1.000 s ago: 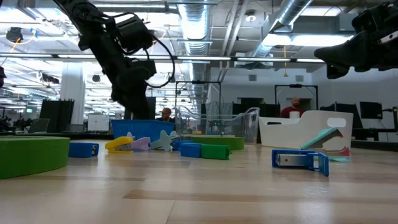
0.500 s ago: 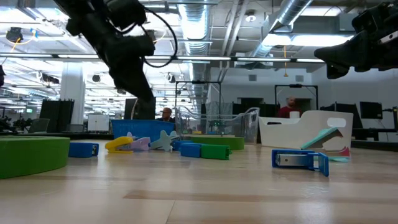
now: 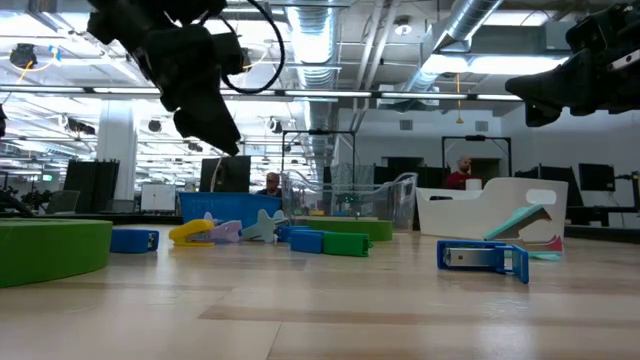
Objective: Pick and place Stapler, Stapler remover, tape
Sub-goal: Put the purple staple remover into the white bin
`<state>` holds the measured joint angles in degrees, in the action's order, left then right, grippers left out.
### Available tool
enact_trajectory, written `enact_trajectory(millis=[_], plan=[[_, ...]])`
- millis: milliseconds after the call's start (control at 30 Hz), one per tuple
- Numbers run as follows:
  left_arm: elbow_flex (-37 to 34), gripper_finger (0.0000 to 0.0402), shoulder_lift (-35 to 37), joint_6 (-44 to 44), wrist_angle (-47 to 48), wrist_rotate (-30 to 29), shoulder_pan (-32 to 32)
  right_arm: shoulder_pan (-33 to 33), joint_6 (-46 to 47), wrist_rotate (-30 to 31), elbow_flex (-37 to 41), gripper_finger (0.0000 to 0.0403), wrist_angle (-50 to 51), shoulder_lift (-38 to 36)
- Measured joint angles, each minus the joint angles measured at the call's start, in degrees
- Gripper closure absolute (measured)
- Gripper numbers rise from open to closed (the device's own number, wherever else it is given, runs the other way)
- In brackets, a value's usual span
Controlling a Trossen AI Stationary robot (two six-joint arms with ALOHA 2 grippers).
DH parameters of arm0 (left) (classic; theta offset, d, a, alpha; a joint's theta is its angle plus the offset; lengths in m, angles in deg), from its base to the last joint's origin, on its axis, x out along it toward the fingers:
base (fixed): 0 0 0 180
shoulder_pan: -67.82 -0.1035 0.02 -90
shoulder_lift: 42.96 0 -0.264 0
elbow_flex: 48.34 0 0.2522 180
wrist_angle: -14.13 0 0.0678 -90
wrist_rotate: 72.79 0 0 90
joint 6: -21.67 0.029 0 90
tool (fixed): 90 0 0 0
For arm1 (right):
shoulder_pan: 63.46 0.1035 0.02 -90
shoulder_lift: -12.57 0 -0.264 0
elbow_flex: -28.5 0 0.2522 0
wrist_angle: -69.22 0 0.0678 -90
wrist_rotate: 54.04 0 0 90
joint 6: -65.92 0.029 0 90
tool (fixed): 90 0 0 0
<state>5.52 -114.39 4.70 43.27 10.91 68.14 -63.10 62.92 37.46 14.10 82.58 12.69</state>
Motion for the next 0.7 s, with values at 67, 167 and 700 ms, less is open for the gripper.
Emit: enact_trajectory(millis=[67,167,700], plan=[[0.0,0.0169,0.2,0.0,-0.2,0.0,1.5,0.0,0.0,0.0,0.0,0.0402,0.0,0.0],[0.0,0.0169,0.6,0.0,-0.1,0.0,3.4,0.0,0.0,0.0,0.0,0.0402,0.0,0.0],[4.7,0.0169,0.9,-6.3,-0.3,0.0,4.9,0.0,0.0,0.0,0.0,0.0402,0.0,0.0]])
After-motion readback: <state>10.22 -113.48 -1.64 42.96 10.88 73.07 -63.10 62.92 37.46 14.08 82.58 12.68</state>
